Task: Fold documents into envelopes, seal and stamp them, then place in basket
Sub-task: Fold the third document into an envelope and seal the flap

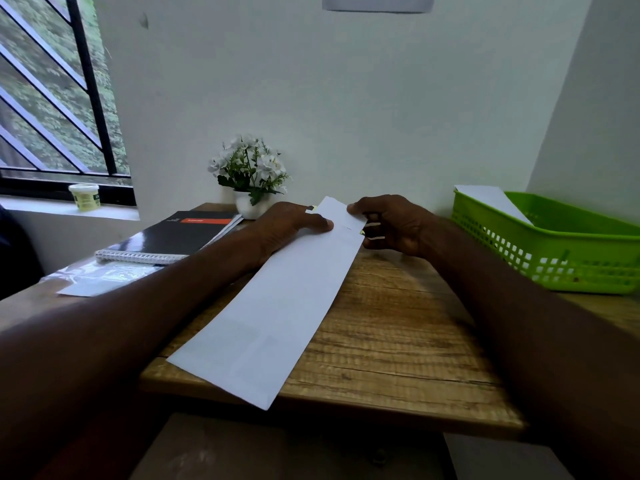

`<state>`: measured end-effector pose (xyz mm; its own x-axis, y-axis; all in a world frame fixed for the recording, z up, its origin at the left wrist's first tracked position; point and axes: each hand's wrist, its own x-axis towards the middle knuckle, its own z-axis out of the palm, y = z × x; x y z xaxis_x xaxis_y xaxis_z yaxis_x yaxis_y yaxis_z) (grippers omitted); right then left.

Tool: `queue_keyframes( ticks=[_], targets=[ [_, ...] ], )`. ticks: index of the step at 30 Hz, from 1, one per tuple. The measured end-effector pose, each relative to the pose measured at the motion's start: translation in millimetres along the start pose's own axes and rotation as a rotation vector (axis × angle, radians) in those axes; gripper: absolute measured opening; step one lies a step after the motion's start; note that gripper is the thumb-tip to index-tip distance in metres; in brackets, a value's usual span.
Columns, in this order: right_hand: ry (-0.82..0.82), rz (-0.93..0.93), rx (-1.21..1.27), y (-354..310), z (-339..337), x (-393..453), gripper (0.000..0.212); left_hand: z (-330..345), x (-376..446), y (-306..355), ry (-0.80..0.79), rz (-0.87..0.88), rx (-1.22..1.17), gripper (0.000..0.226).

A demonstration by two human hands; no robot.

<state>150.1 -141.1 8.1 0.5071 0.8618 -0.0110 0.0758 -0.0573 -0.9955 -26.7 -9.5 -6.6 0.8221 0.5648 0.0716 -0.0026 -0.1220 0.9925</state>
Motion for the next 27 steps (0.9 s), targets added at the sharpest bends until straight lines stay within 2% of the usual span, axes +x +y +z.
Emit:
queue_keyframes(
  ticks=[4, 7, 11, 16, 18, 21, 27],
  targets=[
    [-0.073, 0.040, -0.054, -0.7, 3.7, -2.6, 0.010, -0.9, 0.2, -0.8, 0.000, -0.012, -0.008, 0.041],
    [-0.089, 0.046, -0.071, -1.2, 4.0, -2.9, 0.009, -0.4, -0.7, 0.2, 0.007, -0.006, 0.005, 0.042],
    [-0.049, 0.027, -0.043, -0.1, 6.2, -2.7, 0.018, -1.7, 0.6, -0.7, -0.001, 0.004, 0.000, 0.059],
    [-0.041, -0.036, -0.047, 1.7, 10.2, -1.1, 0.029, -1.2, 0.7, -0.8, 0.010, 0.023, 0.010, 0.044],
    [-0.049, -0.060, -0.053, 0.7, 9.7, -2.0, 0.026, -0.8, 1.3, 0.1, 0.019, 0.026, 0.025, 0.036],
    [-0.072, -0.076, -0.079, -2.2, 6.2, -3.2, 0.027, 0.9, 1.7, 0.5, 0.016, 0.036, 0.043, 0.037],
    [-0.084, -0.035, -0.106, -1.7, 8.8, -3.3, 0.023, 2.4, -0.3, 0.8, 0.000, 0.027, 0.010, 0.027]
  ],
)
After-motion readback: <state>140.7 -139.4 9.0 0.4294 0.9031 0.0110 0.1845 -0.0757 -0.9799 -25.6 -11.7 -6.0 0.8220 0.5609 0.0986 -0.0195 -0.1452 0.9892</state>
